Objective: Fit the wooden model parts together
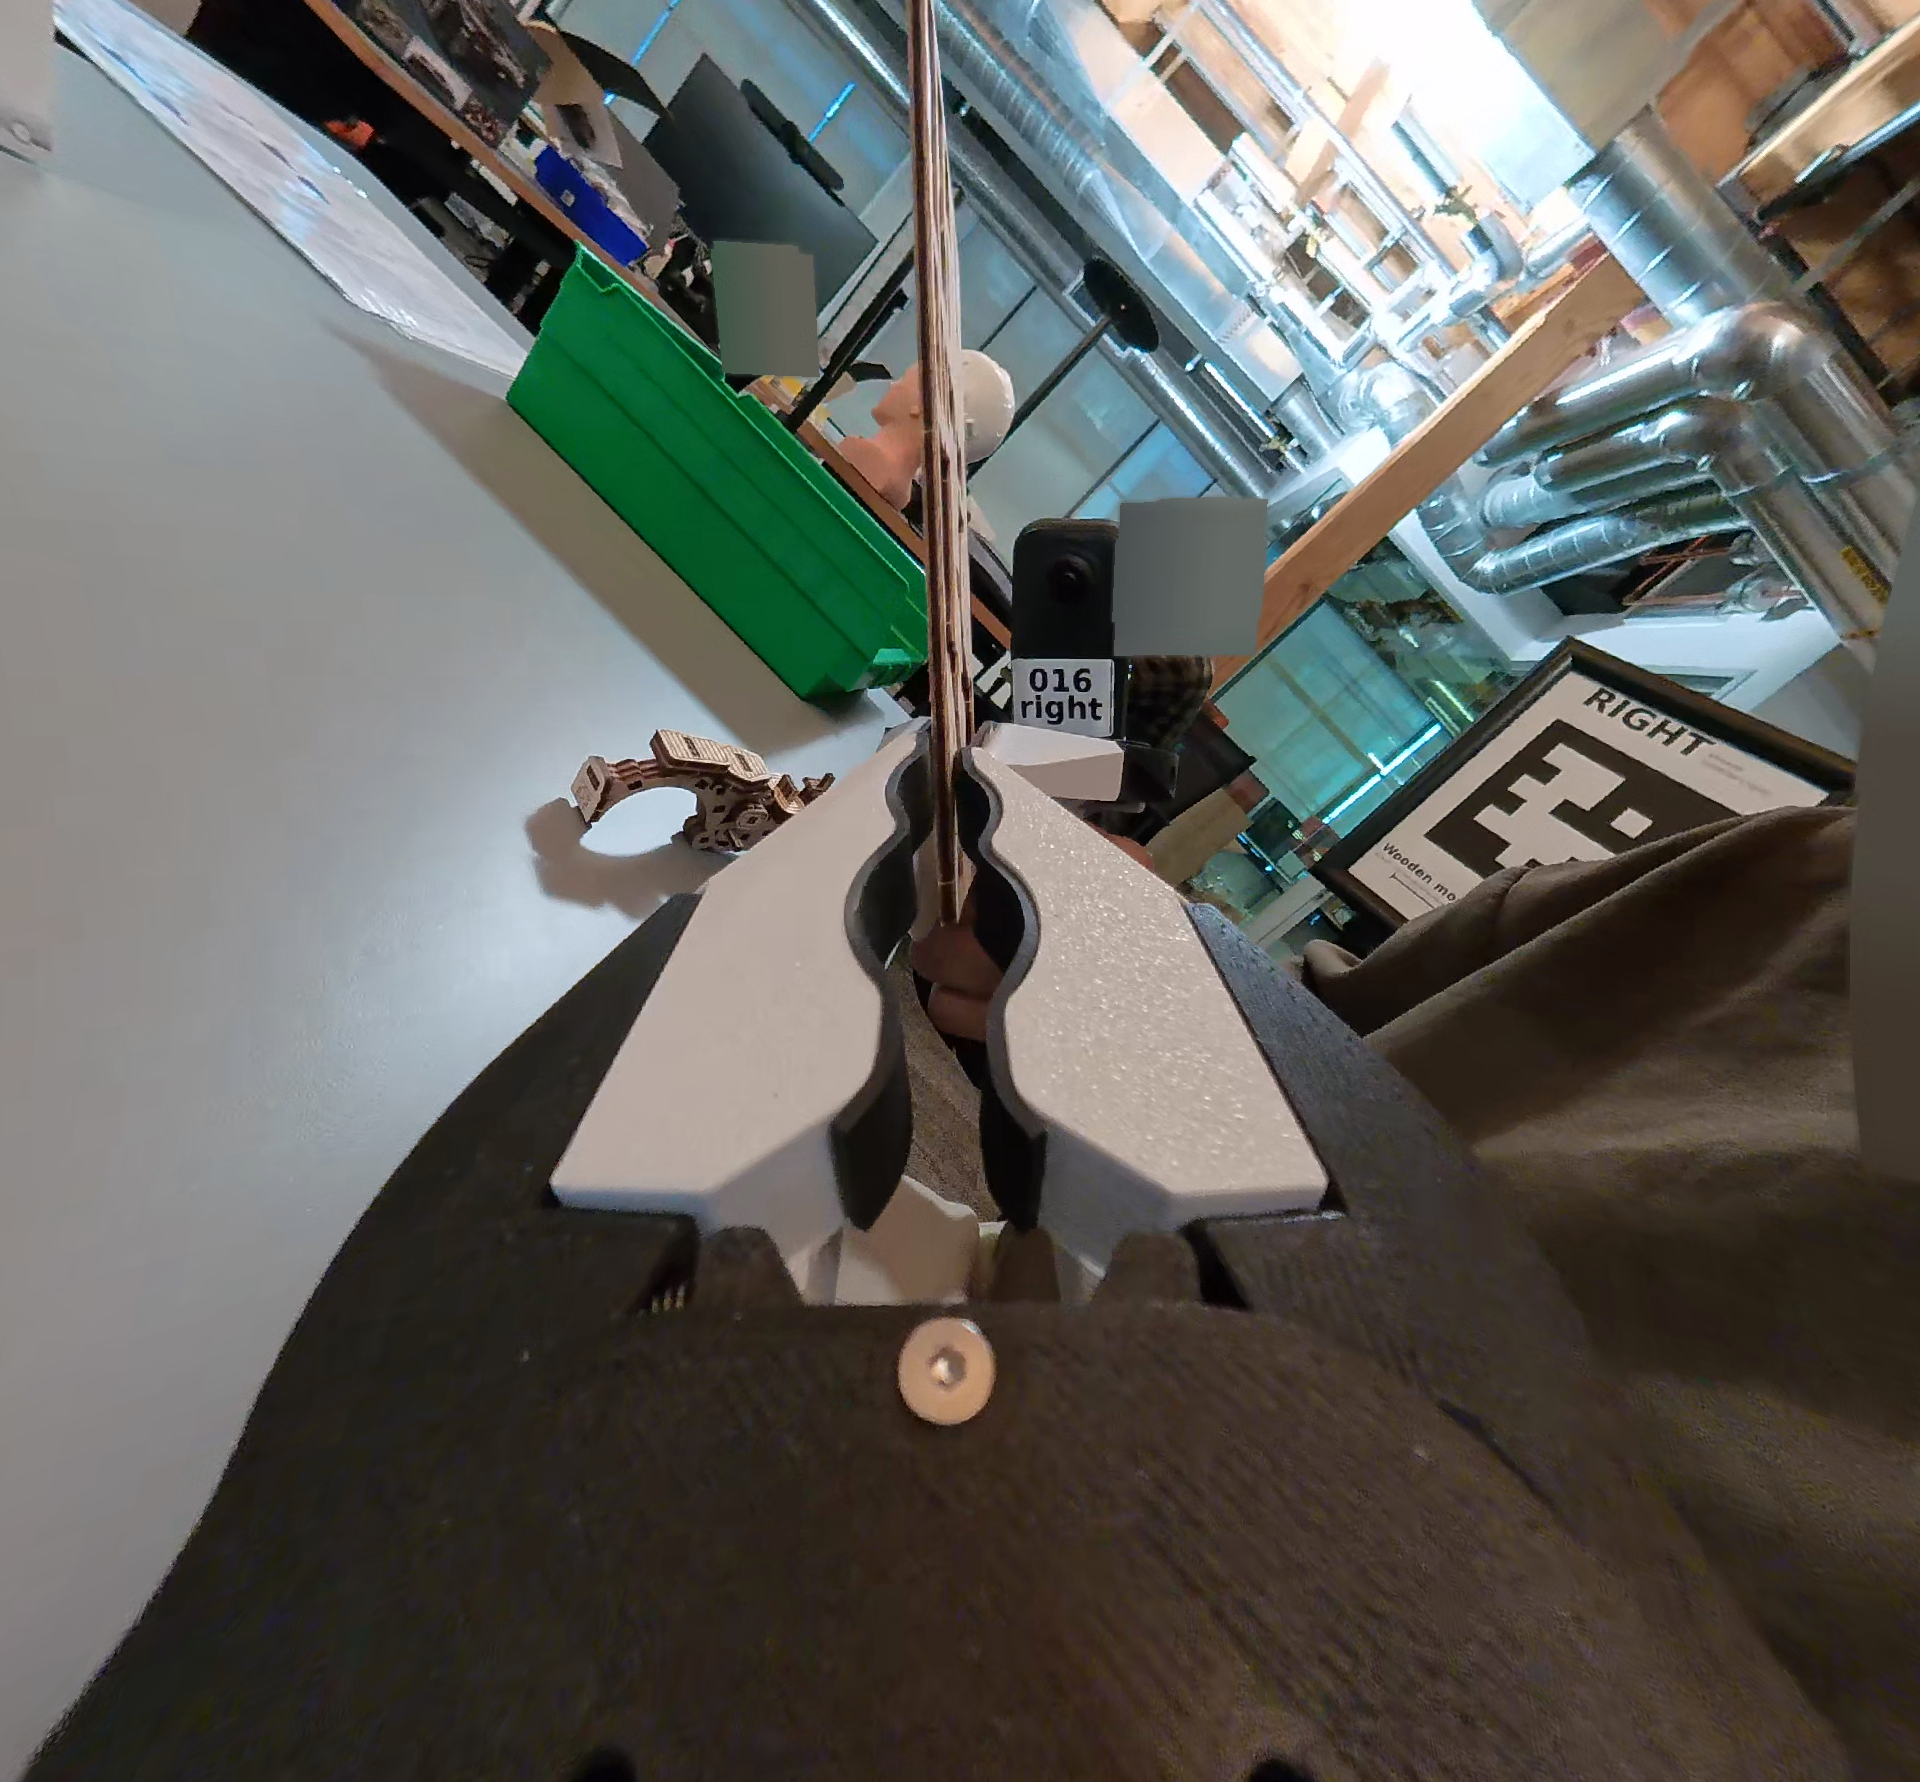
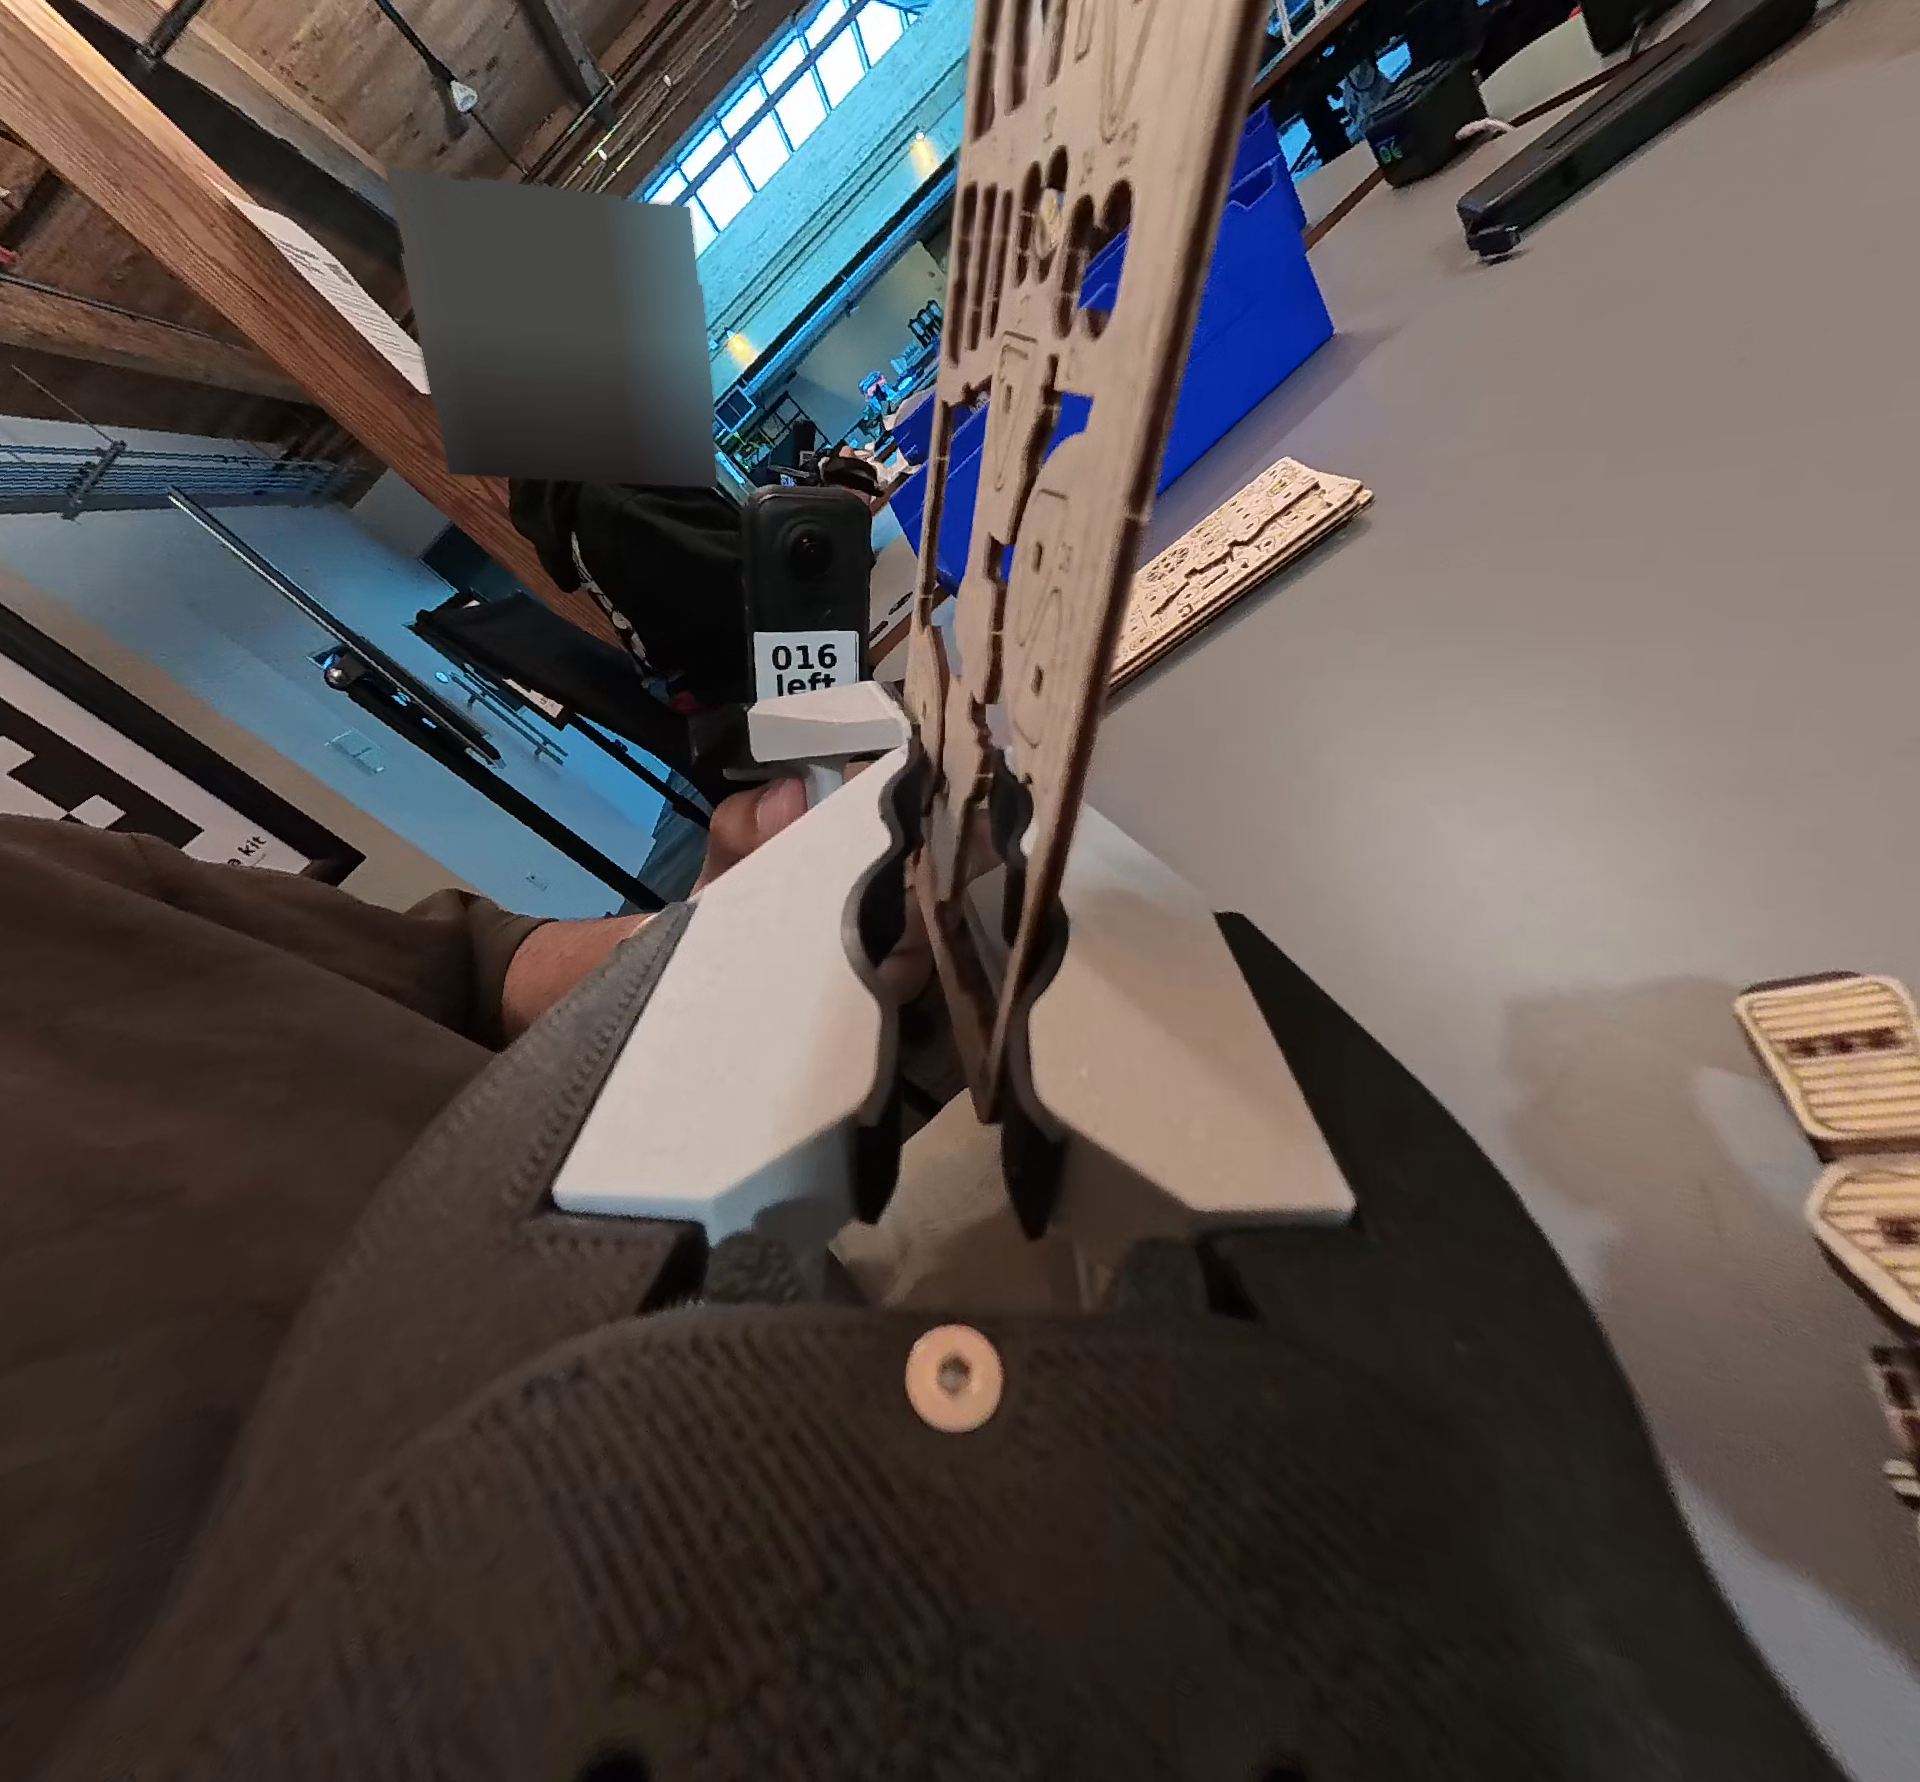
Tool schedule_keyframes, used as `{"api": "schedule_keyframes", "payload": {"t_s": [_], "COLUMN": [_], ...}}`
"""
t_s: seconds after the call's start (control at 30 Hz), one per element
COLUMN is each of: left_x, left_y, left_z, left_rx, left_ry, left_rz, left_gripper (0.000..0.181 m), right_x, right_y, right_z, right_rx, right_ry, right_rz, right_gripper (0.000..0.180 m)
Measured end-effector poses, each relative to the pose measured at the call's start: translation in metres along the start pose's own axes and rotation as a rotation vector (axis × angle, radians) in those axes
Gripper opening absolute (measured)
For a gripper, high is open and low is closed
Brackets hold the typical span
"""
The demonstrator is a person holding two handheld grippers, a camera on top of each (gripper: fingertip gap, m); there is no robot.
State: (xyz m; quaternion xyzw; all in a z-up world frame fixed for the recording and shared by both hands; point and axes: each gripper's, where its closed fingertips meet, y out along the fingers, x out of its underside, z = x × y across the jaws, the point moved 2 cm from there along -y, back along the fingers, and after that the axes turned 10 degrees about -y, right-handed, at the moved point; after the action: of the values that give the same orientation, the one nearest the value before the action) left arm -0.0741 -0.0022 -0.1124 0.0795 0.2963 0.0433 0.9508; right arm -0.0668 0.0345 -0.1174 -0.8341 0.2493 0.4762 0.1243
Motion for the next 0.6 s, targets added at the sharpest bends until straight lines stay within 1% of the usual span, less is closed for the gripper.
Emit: {"api": "schedule_keyframes", "payload": {"t_s": [0.2, 0.3, 0.4, 0.5, 0.6], "left_x": [-0.0005, -0.0007, -0.001, -0.0005, 0.0], "left_y": [-0.0003, -0.0011, -0.0017, -0.0015, -0.0011], "left_z": [-0.0014, -0.0041, -0.0066, -0.0074, -0.0081], "left_rx": [-0.004, -0.014, -0.035, -0.056, -0.074], "left_ry": [-0.014, -0.022, -0.005, 0.026, 0.054], "left_rz": [0.016, 0.017, 0.015, 0.004, -0.005], "left_gripper": [0.0, 0.001, 0.007, 0.008, 0.008], "right_x": [0.0002, 0.0002, 0.0, 0.0012, 0.0016], "right_y": [0.0005, 0.0009, 0.0011, 0.001, 0.0007], "right_z": [0.0009, 0.0001, -0.0027, -0.0026, -0.0017], "right_rx": [0.0, 0.018, 0.02, 0.027, 0.017], "right_ry": [-0.005, -0.059, -0.102, -0.124, -0.098], "right_rz": [-0.005, -0.026, -0.041, -0.054, -0.051], "right_gripper": [0.01, 0.007, 0.001, 0.002, 0.002]}}
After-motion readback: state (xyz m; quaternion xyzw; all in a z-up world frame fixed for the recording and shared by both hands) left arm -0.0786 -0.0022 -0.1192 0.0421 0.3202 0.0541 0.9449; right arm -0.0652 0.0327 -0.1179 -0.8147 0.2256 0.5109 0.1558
